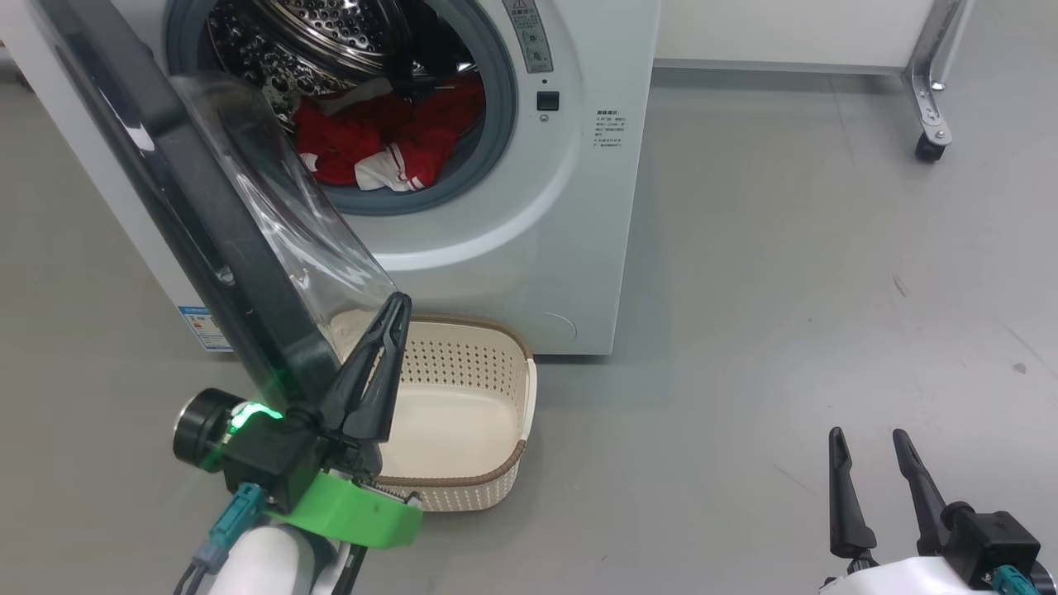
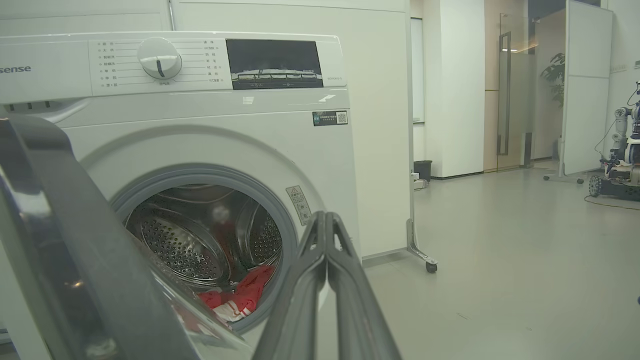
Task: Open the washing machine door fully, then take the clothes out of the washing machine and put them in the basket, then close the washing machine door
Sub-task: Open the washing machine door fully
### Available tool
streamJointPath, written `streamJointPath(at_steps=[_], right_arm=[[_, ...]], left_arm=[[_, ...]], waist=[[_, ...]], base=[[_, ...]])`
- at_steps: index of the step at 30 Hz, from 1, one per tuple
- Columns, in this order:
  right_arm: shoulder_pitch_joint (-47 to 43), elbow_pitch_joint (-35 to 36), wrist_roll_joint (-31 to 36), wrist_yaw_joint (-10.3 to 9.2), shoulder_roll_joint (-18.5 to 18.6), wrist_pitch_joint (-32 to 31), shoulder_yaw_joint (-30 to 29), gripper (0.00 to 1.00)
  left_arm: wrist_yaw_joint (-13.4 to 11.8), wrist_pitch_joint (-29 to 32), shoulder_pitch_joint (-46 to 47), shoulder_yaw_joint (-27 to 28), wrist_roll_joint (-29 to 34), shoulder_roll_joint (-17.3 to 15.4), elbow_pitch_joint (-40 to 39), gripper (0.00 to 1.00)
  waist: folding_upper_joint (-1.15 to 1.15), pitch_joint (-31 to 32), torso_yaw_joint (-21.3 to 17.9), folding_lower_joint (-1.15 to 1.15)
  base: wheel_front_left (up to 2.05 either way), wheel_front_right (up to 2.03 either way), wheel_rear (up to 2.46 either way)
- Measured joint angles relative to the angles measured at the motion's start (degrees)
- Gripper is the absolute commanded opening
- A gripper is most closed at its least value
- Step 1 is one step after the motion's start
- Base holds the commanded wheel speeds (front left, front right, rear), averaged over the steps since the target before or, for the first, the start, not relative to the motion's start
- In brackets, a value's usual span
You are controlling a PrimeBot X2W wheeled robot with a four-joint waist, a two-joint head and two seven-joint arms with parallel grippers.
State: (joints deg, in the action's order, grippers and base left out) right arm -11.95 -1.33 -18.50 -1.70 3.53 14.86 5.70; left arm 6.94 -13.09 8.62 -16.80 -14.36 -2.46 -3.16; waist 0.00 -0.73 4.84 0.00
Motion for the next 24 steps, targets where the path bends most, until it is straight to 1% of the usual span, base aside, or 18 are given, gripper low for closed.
streamJointPath(at_steps=[5, 10, 15, 18, 24], right_arm=[[0.0, -0.2, 0.0, 0.12, -0.1, 0.0, -0.1, 1.00], [0.0, -0.3, 0.0, 0.32, -0.3, 0.0, -0.4, 1.00], [0.1, -0.4, 0.1, 0.55, -0.4, 0.0, -0.5, 1.00], [0.1, -0.5, 0.2, 0.63, -0.5, 0.0, -0.4, 1.00], [0.4, -0.5, 0.5, 0.63, -0.7, 0.0, -0.5, 1.00]], left_arm=[[0.0, 1.6, -1.5, -2.0, -0.1, 0.0, 3.0, 0.00], [0.0, 3.5, -2.9, -2.5, -0.4, 0.0, 6.7, 0.00], [0.0, 3.9, -3.0, -1.5, -1.3, -0.1, 9.1, 0.00], [-0.5, 4.2, -3.0, -0.3, -1.4, -0.1, 10.3, 0.00], [-0.9, 4.6, -2.8, 0.3, -2.0, -0.1, 12.8, 0.00]], waist=[[0.00, -0.2, -0.4, 0.00], [0.00, -0.4, -0.6, 0.00], [0.00, -0.6, -0.7, 0.00], [0.00, -0.9, -0.8, 0.00], [0.00, -1.5, -1.1, 0.00]], base=[[0.00, 0.00, 0.00], [0.00, 0.00, 0.00], [0.00, 0.00, 0.00], [0.00, 0.00, 0.00], [0.00, 0.00, 0.00]])
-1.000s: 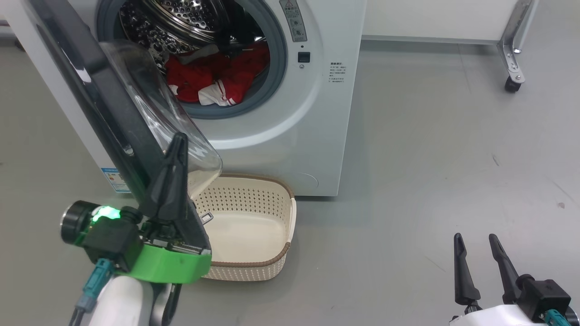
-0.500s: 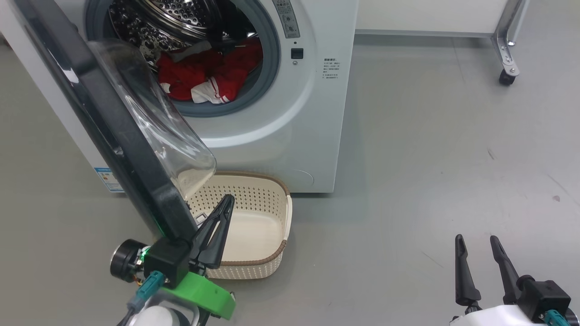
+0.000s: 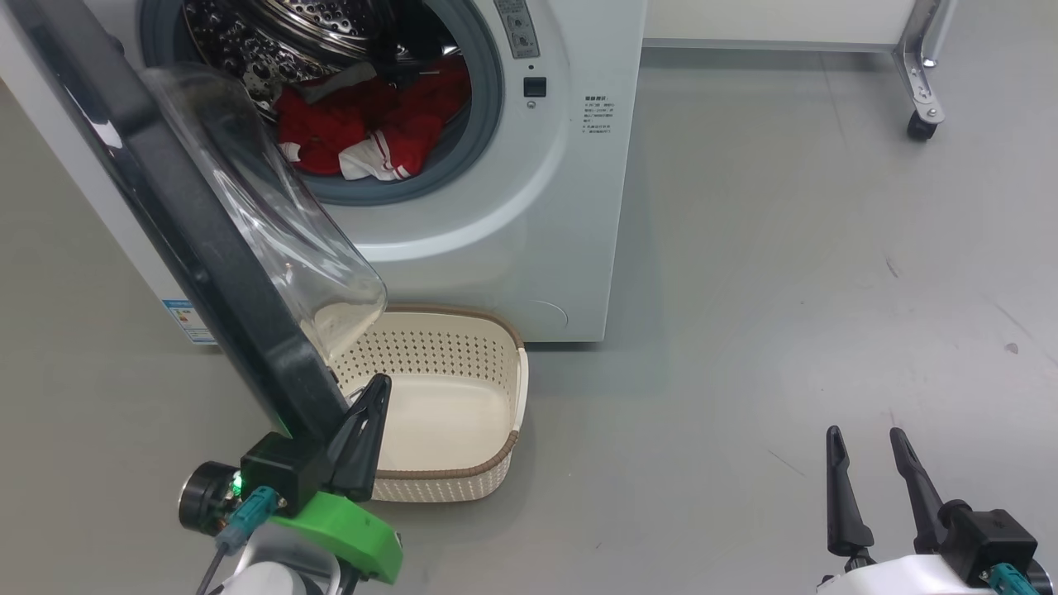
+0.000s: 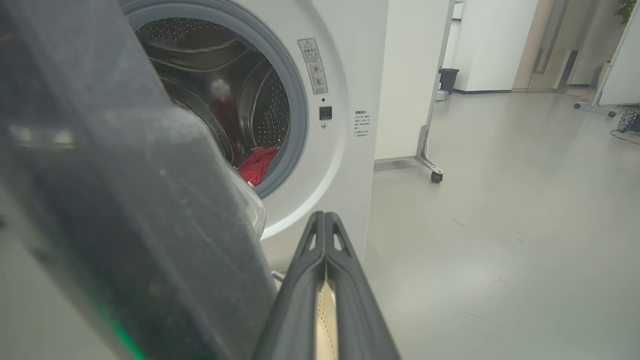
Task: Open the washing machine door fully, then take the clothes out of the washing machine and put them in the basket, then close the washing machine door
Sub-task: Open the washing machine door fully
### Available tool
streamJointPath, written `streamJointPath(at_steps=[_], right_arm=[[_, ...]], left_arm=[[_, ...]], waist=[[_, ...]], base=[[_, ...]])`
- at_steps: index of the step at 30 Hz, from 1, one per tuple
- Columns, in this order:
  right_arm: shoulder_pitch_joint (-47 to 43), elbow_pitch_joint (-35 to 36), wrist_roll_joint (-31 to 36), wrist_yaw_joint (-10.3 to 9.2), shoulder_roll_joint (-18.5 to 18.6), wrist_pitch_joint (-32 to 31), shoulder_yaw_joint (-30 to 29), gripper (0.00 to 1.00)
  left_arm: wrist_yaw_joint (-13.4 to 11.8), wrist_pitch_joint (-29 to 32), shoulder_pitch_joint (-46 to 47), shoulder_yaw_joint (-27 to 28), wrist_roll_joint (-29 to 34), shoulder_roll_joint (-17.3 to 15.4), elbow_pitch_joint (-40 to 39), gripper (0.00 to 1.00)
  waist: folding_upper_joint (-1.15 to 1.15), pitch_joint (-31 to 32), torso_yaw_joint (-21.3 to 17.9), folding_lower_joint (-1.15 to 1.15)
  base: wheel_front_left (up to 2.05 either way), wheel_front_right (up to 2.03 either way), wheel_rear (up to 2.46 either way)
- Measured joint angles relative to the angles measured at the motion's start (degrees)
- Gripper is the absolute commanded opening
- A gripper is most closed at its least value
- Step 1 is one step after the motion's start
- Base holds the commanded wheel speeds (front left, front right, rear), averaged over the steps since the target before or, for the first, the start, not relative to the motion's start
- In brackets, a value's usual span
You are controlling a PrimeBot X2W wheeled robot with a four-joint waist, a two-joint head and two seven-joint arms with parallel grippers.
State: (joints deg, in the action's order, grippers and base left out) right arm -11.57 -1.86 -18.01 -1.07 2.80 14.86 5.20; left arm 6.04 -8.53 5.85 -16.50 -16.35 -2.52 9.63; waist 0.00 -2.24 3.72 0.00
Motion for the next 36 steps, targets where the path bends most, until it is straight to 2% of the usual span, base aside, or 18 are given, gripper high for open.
streamJointPath(at_steps=[18, 36], right_arm=[[0.5, -0.7, 0.0, 0.44, -0.3, 0.0, -0.8, 1.00], [0.1, -1.1, 0.0, 0.98, -0.5, 0.0, -1.6, 1.00]], left_arm=[[-0.8, -0.6, 1.6, 1.2, -1.9, 0.6, 4.7, 0.00], [-0.9, -2.4, 2.3, 0.2, -2.0, 0.7, 8.3, 0.00]], waist=[[0.00, -0.1, -0.2, 0.00], [0.00, 1.5, 5.7, 0.00]], base=[[0.00, 0.00, 0.00], [0.00, 0.00, 0.00]])
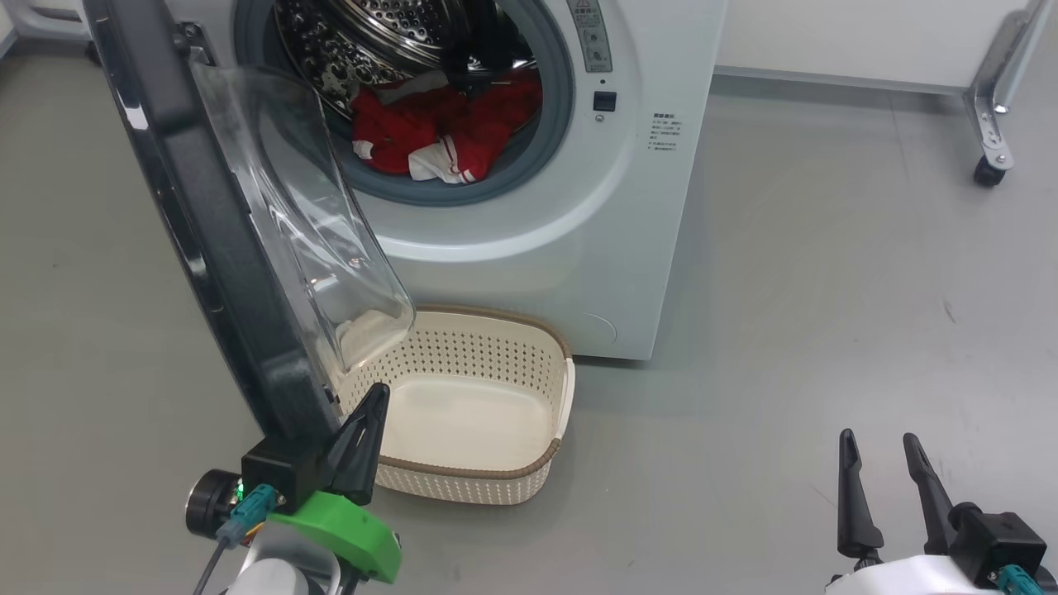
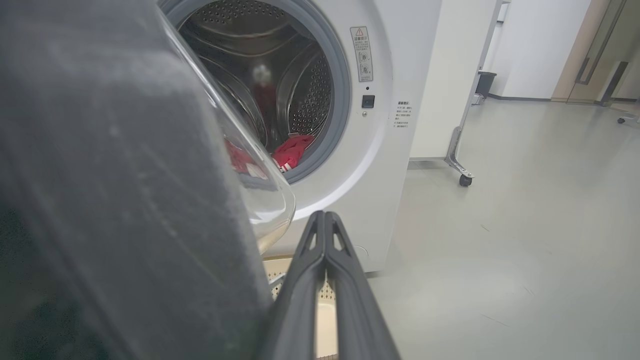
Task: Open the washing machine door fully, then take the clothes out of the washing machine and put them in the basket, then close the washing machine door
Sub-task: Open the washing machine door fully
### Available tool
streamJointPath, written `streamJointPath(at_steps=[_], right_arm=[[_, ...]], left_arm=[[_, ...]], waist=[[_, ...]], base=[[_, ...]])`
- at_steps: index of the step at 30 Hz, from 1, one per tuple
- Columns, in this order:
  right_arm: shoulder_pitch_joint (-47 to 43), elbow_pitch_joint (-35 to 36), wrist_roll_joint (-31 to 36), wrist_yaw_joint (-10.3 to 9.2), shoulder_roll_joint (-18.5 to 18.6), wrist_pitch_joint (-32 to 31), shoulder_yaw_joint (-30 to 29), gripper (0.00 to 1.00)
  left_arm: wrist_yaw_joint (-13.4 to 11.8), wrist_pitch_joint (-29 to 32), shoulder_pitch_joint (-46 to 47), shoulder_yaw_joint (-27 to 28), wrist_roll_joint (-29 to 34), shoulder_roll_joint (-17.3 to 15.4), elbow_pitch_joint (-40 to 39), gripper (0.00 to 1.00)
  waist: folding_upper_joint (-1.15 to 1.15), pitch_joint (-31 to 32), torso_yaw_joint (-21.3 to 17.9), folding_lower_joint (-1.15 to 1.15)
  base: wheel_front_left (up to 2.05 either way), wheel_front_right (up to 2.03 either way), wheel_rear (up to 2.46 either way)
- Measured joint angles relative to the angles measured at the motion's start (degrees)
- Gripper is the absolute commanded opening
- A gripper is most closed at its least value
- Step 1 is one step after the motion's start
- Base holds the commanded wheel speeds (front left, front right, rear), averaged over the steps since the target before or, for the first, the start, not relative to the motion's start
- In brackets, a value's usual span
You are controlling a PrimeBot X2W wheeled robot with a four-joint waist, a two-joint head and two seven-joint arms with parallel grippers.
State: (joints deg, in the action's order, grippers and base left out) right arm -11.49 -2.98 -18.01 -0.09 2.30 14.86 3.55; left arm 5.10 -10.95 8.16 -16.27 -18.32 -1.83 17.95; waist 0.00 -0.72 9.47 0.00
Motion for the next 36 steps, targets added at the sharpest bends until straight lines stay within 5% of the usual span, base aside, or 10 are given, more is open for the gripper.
streamJointPath(at_steps=[21, 36], right_arm=[[-0.8, -0.8, 0.0, 0.55, -0.1, 0.0, 0.3, 1.00], [-0.8, -1.3, 0.3, 1.02, -0.3, 0.0, 1.3, 1.00]], left_arm=[[-1.7, -1.6, 0.2, 2.2, -1.4, -0.1, 2.1, 0.00], [-3.1, -2.3, 0.1, 6.8, -3.0, -1.5, 1.8, 0.00]], waist=[[0.00, 1.6, 8.8, 0.00], [0.00, 0.7, 9.8, 0.00]], base=[[0.00, 0.00, 0.00], [0.00, 0.00, 0.00]])
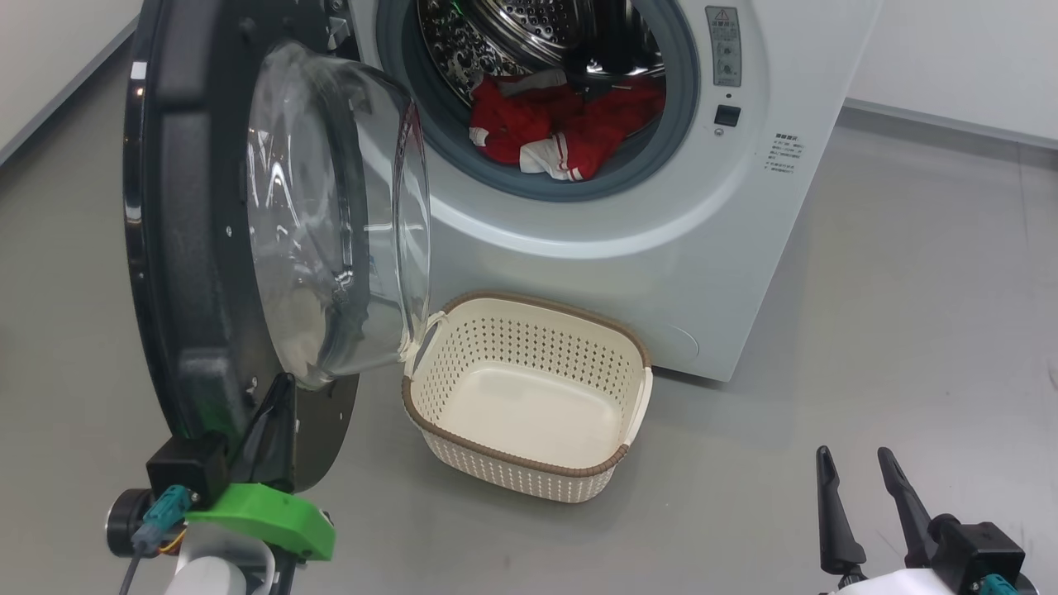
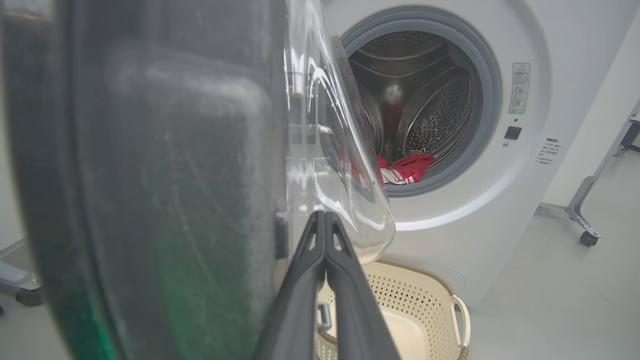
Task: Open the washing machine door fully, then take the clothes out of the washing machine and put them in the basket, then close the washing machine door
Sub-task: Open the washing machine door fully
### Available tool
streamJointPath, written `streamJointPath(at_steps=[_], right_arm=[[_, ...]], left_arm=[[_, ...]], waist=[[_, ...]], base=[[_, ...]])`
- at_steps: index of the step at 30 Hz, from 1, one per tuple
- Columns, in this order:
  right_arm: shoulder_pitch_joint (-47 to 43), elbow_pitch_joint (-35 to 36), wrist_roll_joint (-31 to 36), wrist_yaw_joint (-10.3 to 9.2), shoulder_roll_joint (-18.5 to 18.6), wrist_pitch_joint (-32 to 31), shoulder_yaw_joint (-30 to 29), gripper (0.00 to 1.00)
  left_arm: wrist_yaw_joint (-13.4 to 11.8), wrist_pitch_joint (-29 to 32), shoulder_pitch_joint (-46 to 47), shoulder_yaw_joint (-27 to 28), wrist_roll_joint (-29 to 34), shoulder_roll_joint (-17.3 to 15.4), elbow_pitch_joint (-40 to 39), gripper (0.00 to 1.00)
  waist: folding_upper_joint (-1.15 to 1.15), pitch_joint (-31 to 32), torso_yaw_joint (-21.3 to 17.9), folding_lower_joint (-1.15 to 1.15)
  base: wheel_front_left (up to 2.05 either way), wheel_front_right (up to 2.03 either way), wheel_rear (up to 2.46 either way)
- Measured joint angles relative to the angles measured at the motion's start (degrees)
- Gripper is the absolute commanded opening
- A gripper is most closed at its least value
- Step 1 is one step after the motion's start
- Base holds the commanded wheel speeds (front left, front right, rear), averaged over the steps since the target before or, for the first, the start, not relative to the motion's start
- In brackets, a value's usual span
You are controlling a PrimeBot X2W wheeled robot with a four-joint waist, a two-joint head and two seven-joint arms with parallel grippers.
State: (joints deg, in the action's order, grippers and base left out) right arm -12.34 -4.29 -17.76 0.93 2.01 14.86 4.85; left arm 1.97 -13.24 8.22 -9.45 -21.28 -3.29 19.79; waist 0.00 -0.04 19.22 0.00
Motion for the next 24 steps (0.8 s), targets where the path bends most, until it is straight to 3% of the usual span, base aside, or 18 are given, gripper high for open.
streamJointPath(at_steps=[24], right_arm=[[2.3, 1.4, 2.3, -0.07, 0.5, 0.0, 0.2, 1.00]], left_arm=[[-1.7, -0.9, 0.8, 10.0, -4.1, -4.5, -0.8, 0.00]], waist=[[0.00, -8.3, 0.5, 0.00]], base=[[0.00, 0.00, 0.00]])
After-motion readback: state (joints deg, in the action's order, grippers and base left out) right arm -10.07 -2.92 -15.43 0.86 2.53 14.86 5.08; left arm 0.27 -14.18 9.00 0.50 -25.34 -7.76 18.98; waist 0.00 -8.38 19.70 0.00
